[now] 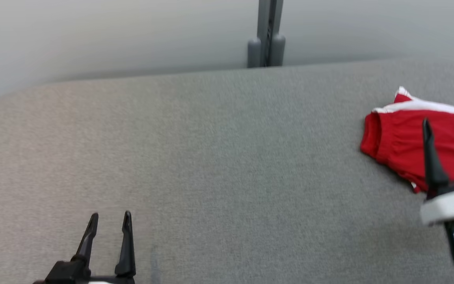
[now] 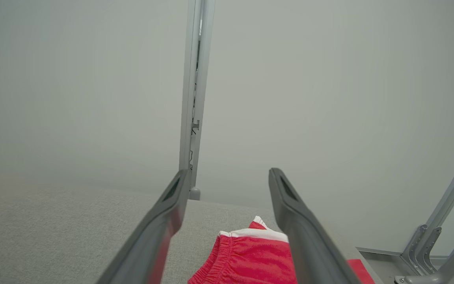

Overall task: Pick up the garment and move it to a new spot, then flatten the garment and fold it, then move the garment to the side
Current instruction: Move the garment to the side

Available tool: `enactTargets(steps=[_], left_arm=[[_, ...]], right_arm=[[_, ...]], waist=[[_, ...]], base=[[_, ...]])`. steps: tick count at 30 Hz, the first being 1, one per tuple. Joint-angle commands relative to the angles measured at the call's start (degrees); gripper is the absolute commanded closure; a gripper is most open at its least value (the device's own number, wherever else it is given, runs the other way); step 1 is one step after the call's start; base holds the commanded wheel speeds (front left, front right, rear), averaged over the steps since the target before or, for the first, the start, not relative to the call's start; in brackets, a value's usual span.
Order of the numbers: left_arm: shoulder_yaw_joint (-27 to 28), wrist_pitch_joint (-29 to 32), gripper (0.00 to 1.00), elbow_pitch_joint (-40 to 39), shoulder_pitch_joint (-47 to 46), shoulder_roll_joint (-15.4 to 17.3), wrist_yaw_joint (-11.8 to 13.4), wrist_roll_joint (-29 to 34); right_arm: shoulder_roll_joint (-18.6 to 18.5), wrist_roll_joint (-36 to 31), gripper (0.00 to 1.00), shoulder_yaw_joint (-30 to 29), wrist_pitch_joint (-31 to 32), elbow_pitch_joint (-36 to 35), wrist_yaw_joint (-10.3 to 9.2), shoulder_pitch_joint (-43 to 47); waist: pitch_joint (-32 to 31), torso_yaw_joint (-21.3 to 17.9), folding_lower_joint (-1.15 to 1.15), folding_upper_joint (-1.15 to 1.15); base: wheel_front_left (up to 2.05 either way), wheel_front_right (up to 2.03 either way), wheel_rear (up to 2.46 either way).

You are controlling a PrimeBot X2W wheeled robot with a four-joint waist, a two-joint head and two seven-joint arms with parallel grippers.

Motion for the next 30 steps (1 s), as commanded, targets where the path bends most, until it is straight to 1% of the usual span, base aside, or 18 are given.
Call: enactTargets(steps=[1, 3, 4, 6, 7, 9, 10, 15, 17, 20, 24, 30], left_arm=[[0.6, -0.1, 0.0, 0.6, 1.5, 0.2, 0.5, 0.2], [1.3, -0.1, 0.0, 1.3, 2.5, 0.2, 0.9, -0.3], [1.6, -0.1, 0.0, 2.0, 3.0, 0.2, 1.1, -0.5], [2.0, -0.1, 0.0, 3.0, 3.5, 0.1, 1.1, -1.2], [2.3, -0.1, 0.0, 3.3, 3.5, 0.2, 0.8, -1.2], [2.3, -0.1, 0.0, 4.0, 4.0, 0.1, 0.0, -1.1], [2.3, -0.1, 0.0, 4.0, 4.0, 0.1, 0.0, -1.1], [1.8, -0.1, 0.0, 4.7, 4.4, 0.2, -3.2, -0.8], [1.3, -0.1, 0.0, 4.8, 4.0, 0.2, -4.0, -1.0], [1.4, -0.1, 0.0, 5.4, 3.4, 0.2, -3.9, -1.1], [2.0, -0.1, 0.0, 5.8, 3.1, 0.2, -3.1, -1.4], [1.6, -0.1, 0.0, 6.1, 3.4, 0.2, -2.8, -1.7]], right_arm=[[2.8, -1.3, 0.0, -1.9, -1.5, -1.2, -0.01, 4.5], [6.0, -2.6, 0.0, -4.1, -2.4, -1.9, -0.01, 8.6], [7.1, -4.4, 0.0, -5.1, -2.7, -1.9, -0.01, 10.5], [9.8, -5.9, 0.0, -6.1, -3.0, -1.2, 0.0, 13.5], [10.3, -7.7, 0.0, -6.3, -3.2, -0.9, 0.0, 14.9], [11.6, -8.1, 0.0, -7.7, -3.2, -0.8, -0.01, 17.0], [11.6, -8.1, 0.0, -7.7, -3.2, -0.8, -0.01, 17.0], [12.7, -12.2, 0.0, -8.9, -3.2, -0.4, -0.01, 20.7], [12.8, -12.2, 0.0, -8.7, -3.2, -0.4, -0.01, 21.5], [12.8, -11.3, 0.0, -8.6, -3.2, -0.7, -0.01, 22.0], [12.9, -11.0, 0.0, -8.1, -3.2, -0.4, -0.01, 21.9], [12.9, -11.5, 0.0, -8.6, -3.2, 0.0, -0.01, 21.0]], waist=[[-4.8, 2.8, 0.0, 0.0], [-6.2, 3.2, 0.0, 0.0], [-6.6, 3.5, 0.0, 0.0], [-7.3, 3.8, 0.0, 0.0], [-7.7, 4.0, 0.0, 0.0], [-8.4, 4.4, 0.0, 0.0], [-8.4, 4.4, 0.0, 0.0], [-9.3, 4.2, 0.0, 0.0], [-9.7, 3.9, 0.0, 0.0], [-10.0, 3.2, 0.0, 0.0], [-10.1, 2.2, 0.0, 0.0], [-10.0, 1.9, 0.0, 0.0]], base=[[0.0, 0.0, 0.0], [0.0, 0.0, 0.0], [0.0, 0.0, 0.0], [0.0, 0.0, 0.0], [0.0, 0.0, 0.0], [0.0, 0.0, 0.0], [0.0, 0.0, 0.0], [0.0, 0.0, 0.0], [0.0, 0.0, 0.0], [0.0, 0.0, 0.0], [0.0, 0.0, 0.0], [0.0, 0.0, 0.0]])
